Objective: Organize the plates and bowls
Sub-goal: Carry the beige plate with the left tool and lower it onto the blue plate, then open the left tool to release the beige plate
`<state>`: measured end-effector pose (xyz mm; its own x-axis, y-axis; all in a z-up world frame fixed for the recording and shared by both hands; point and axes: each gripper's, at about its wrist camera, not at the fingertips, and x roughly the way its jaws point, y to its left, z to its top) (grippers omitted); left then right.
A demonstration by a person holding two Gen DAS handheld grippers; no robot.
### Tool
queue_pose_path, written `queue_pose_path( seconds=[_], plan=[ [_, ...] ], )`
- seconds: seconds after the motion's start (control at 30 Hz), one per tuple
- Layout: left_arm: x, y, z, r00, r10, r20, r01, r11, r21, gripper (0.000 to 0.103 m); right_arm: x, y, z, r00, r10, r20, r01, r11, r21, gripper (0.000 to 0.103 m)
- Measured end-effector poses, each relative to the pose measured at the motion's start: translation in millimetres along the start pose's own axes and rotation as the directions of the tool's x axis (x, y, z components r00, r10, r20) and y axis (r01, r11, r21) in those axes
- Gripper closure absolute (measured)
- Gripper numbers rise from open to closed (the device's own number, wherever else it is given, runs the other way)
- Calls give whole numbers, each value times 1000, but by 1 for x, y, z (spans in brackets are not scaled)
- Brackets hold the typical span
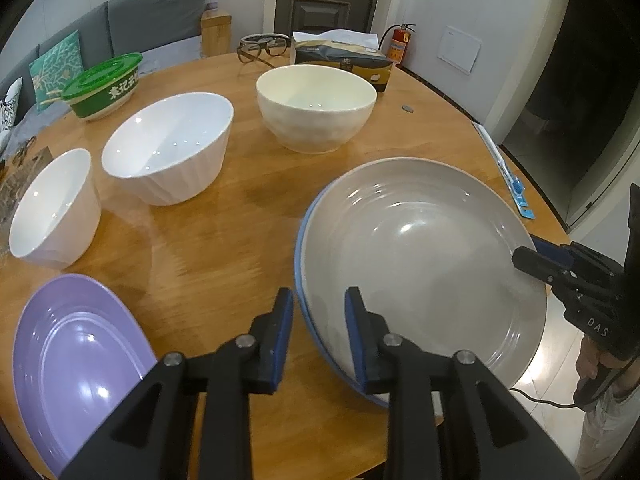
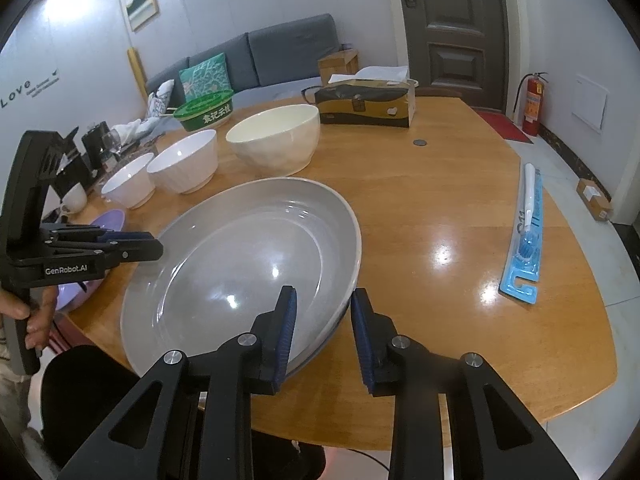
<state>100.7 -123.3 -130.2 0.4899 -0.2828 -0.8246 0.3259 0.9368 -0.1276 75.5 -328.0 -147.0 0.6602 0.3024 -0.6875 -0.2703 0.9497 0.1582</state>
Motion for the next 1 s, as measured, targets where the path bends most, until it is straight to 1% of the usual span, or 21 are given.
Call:
queue_pose_path(
  seconds=[0.07,0.2,0.3,0.4,0.47,0.53,0.6,0.67,0.77,0.87,0.9,0.93,1.0],
  plan=[
    [-3,1,0,1000,-2,11,3,1000,-2,69,-3,0,0,1000,-4,7,4,1000,1,79],
    [-11,3,1,999,-16,33,16,1000,-12,68,-10,-2,6,1000,-7,21,7,1000,-1,79],
    [-21,8,1,998,-30,56,32,999,-24,68,-7,2,9,1000,-22,7,22,1000,-17,76],
    [-34,14,-1,996,-37,79,40,999,-29,68,-4,4,10,999,-45,-5,45,999,-20,76],
    [-46,20,-4,994,-43,101,47,998,-37,67,-4,5,11,998,-58,-12,58,998,-20,76],
    [-60,31,-8,991,-43,130,50,998,-50,64,-4,8,14,997,-79,-19,78,997,-28,76],
    [-76,45,-13,986,-33,162,44,997,-64,60,-5,13,18,993,-116,-16,115,992,-44,76],
    [-89,59,-19,982,-19,186,34,996,-80,58,-11,20,24,992,-127,-1,127,990,-54,76],
    [-111,90,-30,974,20,224,7,993,-121,56,-20,41,35,993,-112,28,114,991,-75,75],
    [-126,117,-40,968,52,245,-12,987,-160,55,-24,70,47,997,-59,44,64,991,-116,73],
    [-131,129,-46,966,64,250,-19,984,-177,55,-24,83,51,998,-34,45,40,990,-133,70],
    [-133,138,-48,965,73,252,-25,982,-188,55,-24,94,55,999,-11,44,17,988,-151,64],
    [-138,154,-56,962,96,256,-42,977,-210,55,-19,119,64,998,43,36,-36,983,-182,59]
  ],
)
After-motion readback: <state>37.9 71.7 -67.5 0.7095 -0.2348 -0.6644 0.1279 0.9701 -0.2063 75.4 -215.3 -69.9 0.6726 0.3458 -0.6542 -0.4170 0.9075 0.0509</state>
